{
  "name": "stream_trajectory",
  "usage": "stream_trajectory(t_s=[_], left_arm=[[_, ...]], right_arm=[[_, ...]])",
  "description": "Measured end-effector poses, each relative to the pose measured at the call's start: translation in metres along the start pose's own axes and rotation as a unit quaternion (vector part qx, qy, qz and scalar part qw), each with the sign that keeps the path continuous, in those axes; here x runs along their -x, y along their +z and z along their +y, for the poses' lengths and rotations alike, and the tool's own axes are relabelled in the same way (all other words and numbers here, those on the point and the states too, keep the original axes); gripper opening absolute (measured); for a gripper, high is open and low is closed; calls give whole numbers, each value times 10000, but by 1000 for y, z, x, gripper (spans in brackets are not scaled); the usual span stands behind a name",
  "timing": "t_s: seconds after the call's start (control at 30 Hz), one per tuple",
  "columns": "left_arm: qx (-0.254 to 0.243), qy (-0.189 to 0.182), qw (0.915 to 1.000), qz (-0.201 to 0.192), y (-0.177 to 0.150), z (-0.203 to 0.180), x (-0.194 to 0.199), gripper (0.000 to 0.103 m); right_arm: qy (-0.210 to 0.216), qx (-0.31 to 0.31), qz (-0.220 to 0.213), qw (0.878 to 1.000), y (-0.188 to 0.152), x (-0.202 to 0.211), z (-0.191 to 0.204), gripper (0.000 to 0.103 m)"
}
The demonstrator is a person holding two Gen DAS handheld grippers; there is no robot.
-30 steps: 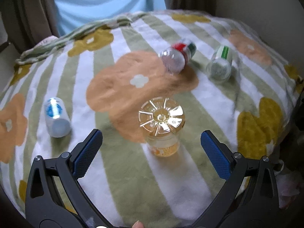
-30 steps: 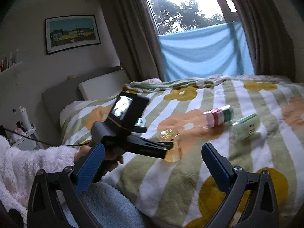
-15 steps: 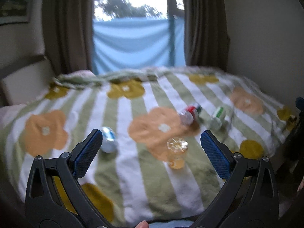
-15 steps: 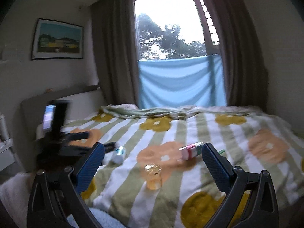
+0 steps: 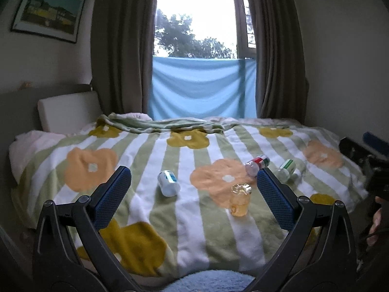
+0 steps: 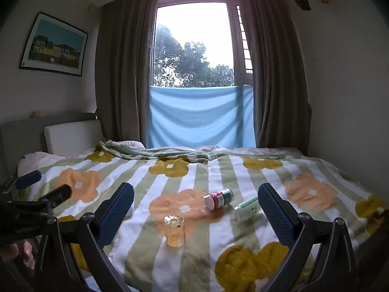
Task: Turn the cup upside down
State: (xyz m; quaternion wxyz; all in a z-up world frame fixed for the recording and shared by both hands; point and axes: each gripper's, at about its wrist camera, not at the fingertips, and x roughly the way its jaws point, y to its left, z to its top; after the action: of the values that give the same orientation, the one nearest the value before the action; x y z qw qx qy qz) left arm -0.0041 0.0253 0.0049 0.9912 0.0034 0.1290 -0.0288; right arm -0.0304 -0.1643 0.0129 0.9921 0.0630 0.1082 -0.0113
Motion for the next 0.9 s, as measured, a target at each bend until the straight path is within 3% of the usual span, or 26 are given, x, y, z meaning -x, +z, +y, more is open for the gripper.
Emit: stream_trajectory(t_s=[0.17, 0.9], left_arm=[[-6, 15, 10000, -51, 0, -1, 6, 103], [-63, -31, 9998, -169, 3, -13, 9, 103]], right_arm=[[-251, 45, 10, 9997, -6, 0, -4, 102], [-372, 74, -21, 9993, -1, 4, -10, 102]])
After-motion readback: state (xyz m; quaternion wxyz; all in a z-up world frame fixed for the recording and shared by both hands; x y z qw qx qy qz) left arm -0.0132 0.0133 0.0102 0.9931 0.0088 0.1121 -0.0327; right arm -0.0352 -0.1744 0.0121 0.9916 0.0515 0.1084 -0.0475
